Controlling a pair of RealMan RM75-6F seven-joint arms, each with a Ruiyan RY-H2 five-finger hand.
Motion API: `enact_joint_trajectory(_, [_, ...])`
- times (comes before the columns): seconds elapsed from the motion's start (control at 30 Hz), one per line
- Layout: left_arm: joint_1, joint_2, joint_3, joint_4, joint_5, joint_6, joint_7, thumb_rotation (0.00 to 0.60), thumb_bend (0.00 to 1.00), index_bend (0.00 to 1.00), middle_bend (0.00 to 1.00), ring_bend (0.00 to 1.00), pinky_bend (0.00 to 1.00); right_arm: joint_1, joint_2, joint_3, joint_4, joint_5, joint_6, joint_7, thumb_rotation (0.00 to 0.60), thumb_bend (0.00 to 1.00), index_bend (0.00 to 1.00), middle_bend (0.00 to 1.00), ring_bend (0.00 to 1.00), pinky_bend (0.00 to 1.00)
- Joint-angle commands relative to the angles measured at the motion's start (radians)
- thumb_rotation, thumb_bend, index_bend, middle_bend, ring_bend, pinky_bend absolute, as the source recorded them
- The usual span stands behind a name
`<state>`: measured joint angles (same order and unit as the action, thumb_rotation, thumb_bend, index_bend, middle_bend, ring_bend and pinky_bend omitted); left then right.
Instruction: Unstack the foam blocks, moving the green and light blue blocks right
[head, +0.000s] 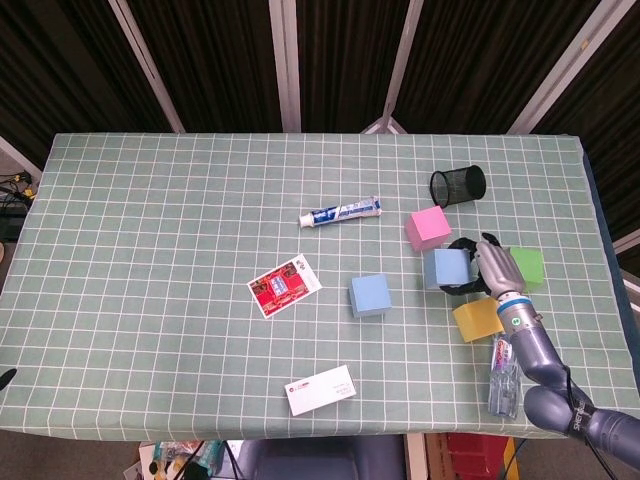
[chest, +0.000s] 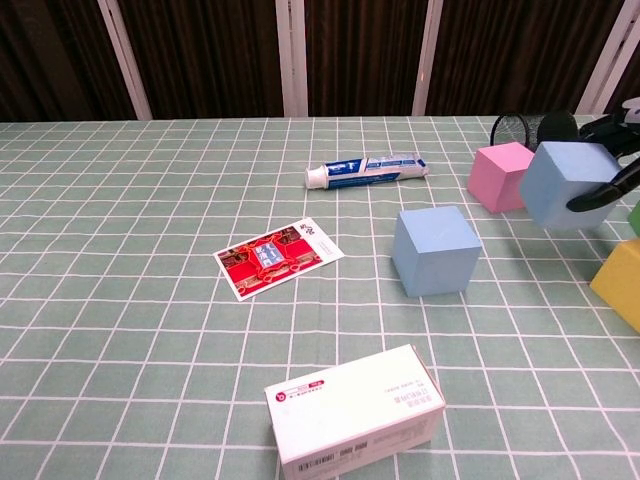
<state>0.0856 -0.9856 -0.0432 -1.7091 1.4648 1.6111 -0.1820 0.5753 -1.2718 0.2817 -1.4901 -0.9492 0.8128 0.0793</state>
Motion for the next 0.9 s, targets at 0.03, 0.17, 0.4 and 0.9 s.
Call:
enact_joint_trajectory(0.03, [0.006,-0.001,0.001,0.0,0.001,0.009,-0.002,0.6,0.18,0.18,0.0,0.0,0.0,-0.002,0.012,-0.011,0.002,-0.007,-0.016,0.008,0.6,0.17,0.35,0.37,0.34,0.0])
enact_joint_trajectory(0.17, [0.007,0.0,-0.003,0.001,-0.009,0.009,-0.012,0.6,0.18,0.18,0.0,0.0,0.0,0.004,0.045,-0.032,-0.01,-0.025,-0.071,0.015,0.6,0.16,0.15,0.09,0.16,0.0])
enact_joint_trajectory(0.4, [0.004,0.004,-0.002,0.001,-0.012,-0.001,-0.014,0.6,0.18,0.18,0.0,0.0,0.0,-0.003,0.047,-0.023,-0.013,-0.031,-0.027,0.027,0.6,0.15,0.01,0.0,0.05,0.0])
enact_joint_trajectory(0.9, [0.0,0.005,-0.004,0.007,-0.005,-0.004,-0.026,0.6,0.18,0.18,0.0,0.0,0.0,-0.253,0.241,-0.052,-0.268,-0.276,0.419,0.07,0.6,0.15,0.04,0.03,0.09,0.0])
